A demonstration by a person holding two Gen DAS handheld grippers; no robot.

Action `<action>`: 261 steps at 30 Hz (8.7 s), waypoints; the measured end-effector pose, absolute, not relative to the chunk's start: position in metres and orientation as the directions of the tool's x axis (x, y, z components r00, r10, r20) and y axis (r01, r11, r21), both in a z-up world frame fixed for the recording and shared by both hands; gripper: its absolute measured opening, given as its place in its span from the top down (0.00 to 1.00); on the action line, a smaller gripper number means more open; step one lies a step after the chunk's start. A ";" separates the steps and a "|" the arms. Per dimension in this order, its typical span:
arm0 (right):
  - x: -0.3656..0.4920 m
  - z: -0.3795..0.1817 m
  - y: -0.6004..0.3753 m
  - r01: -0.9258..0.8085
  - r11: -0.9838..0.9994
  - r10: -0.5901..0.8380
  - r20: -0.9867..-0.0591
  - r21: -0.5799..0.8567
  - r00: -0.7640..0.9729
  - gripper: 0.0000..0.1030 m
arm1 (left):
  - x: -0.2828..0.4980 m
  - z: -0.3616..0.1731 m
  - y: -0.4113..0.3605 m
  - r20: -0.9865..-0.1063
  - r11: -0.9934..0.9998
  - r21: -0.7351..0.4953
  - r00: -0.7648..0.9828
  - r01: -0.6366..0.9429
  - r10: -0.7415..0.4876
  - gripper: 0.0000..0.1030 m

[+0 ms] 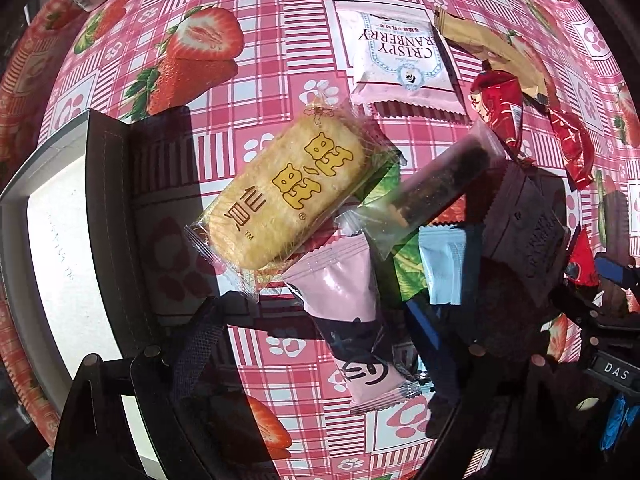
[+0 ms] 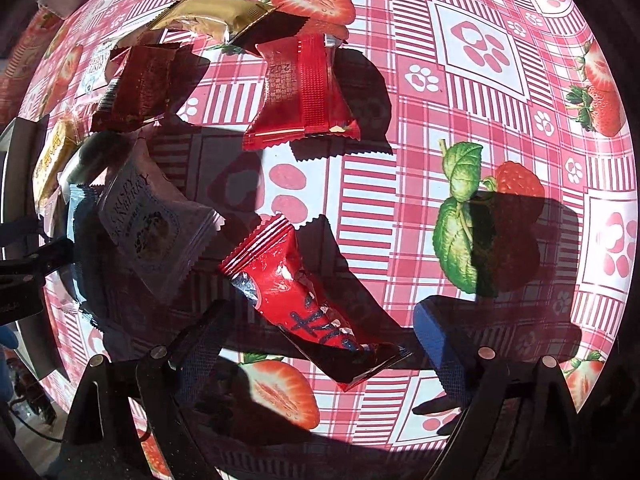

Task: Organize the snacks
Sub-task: 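Carry the pink and red wrappers into the white box and open both tools, then withdraw both tools from the box back over the snack pile, then grasp the yellow rice cracker packet with the left tool while the right tool grasps a red wrapper, then lower the rice cracker and red wrapper into the white box and release both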

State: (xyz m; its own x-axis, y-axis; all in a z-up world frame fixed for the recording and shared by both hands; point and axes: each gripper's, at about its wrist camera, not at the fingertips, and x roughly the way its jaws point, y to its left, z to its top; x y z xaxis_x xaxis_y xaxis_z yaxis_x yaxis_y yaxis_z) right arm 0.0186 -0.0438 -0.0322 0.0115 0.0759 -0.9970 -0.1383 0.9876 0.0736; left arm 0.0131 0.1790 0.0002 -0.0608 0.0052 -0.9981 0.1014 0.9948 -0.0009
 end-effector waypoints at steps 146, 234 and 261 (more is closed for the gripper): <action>-0.066 0.029 -0.057 0.295 0.891 0.342 -0.937 0.346 0.069 0.00 | 0.020 0.553 0.113 0.131 -0.157 -0.920 -0.095 0.358 -0.987 0.20; 0.091 -0.003 -0.058 0.040 0.985 0.168 -0.984 0.171 0.056 0.73 | 0.044 0.028 0.159 -1.000 0.901 0.007 0.025 0.433 -0.004 0.62; -0.021 0.043 0.011 0.019 0.937 0.348 -0.937 0.349 0.028 0.73 | -0.029 0.126 0.246 -0.977 0.948 -0.059 0.179 0.313 -0.119 0.61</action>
